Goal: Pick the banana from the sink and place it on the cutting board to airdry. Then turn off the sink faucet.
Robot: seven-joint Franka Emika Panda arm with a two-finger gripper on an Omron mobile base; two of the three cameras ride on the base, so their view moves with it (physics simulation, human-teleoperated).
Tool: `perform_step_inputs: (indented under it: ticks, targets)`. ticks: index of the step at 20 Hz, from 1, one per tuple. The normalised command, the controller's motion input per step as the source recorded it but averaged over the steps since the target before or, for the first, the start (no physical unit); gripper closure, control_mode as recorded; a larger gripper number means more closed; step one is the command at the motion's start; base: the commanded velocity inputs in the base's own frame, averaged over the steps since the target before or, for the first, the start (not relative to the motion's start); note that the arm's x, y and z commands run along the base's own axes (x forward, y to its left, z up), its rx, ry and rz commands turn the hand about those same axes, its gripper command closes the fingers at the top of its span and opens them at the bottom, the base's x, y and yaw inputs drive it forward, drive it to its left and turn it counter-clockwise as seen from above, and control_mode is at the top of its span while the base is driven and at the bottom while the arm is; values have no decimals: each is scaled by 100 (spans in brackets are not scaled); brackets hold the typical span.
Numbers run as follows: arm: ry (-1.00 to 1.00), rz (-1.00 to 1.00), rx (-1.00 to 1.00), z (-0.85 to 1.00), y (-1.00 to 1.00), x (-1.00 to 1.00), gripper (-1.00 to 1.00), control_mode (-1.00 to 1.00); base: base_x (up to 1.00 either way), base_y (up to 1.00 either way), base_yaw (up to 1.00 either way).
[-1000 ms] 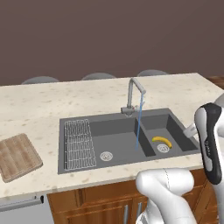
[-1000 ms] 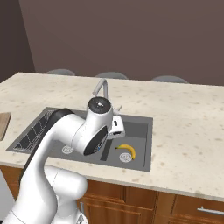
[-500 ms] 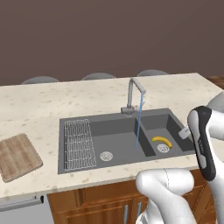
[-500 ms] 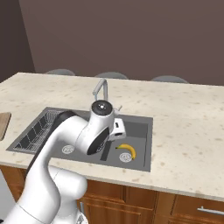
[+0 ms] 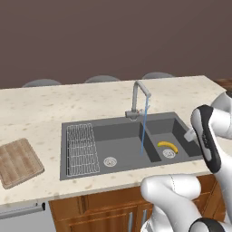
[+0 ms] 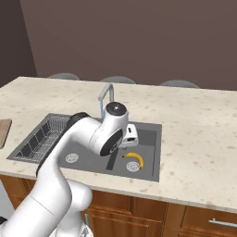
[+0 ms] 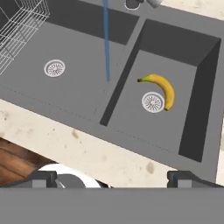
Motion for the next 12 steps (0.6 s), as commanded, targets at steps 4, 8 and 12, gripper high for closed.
perform_step_inputs:
  ticks: [4,8,12]
  targets:
    - [4,4,0,-27,-4,20,-100,-100,0,0,0]
    - [1,6,0,-30,0,21,-100,-100,0,0,0]
    - [0,10,0,-28,0,18,-100,-100,0,0,0]
